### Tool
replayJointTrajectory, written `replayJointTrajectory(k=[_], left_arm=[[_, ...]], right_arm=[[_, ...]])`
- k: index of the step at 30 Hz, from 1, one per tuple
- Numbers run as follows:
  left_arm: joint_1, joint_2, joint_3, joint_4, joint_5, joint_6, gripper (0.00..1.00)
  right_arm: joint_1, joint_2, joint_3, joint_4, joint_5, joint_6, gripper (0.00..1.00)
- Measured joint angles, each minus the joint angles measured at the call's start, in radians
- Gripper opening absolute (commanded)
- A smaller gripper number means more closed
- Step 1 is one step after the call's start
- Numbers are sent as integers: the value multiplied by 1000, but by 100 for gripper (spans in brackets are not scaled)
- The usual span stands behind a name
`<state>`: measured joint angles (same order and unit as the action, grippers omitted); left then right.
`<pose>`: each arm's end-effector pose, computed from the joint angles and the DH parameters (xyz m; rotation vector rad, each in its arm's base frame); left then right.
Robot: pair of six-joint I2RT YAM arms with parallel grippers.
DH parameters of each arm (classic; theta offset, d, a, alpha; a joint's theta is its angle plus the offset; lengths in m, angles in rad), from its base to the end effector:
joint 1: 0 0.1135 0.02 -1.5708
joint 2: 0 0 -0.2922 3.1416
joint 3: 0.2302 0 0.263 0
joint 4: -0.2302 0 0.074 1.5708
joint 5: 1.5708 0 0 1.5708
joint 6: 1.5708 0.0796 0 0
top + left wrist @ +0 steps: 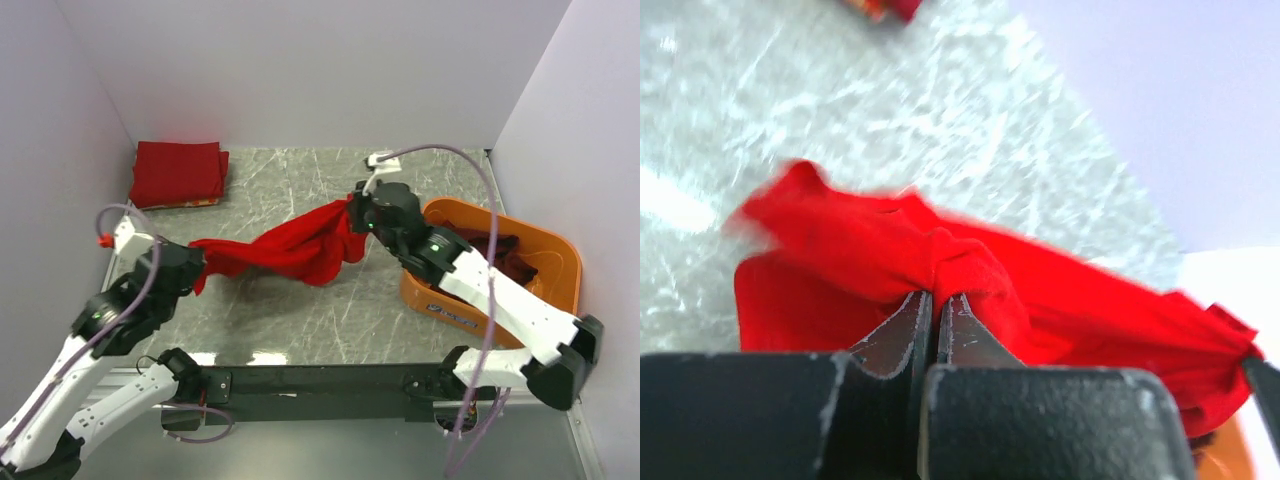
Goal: Fold and stack the t-shirts
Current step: Flatten the tshirt out
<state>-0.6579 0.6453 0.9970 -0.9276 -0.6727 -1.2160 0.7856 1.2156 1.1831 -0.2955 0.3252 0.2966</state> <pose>0.1257 -0.0345 0.3596 -0.9185 1.8233 -0.4622 0.2426 0.2067 0.3910 -0.2422 1.8885 0.4315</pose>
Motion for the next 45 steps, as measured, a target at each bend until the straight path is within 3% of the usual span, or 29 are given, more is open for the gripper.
replayJointTrajectory(k=[10,19,23,27,30,31,34,35,36,40,41,45], left_arm=[[0,-64,248,-45,-10,98,1],[0,-92,365,-130,-56,86,1],[0,-54,323,-152,-118,47,4],[14,134,245,-183,-181,-42,10],[177,358,153,-89,-102,-10,8],[259,444,118,-25,-49,19,21],[445,689,72,79,56,93,69],[493,772,78,104,79,114,92],[518,827,93,105,91,126,99],[544,970,194,118,130,165,99],[542,967,205,128,133,174,99],[537,883,185,148,148,185,99]], right_arm=[[0,-306,28,-66,47,-50,0],[0,-384,146,-88,83,-108,0],[-27,-326,173,-83,90,-112,0],[-181,-173,169,-38,-18,-97,0],[-277,6,164,28,-109,-95,0],[-297,95,180,48,-135,-99,0],[-330,417,312,68,-196,-114,43],[-336,537,389,44,-205,-121,60],[-341,661,488,-1,-214,-124,64],[-350,977,808,-134,-216,-132,78],[-350,996,816,-157,-216,-130,87],[-350,899,682,-173,-232,-122,89]])
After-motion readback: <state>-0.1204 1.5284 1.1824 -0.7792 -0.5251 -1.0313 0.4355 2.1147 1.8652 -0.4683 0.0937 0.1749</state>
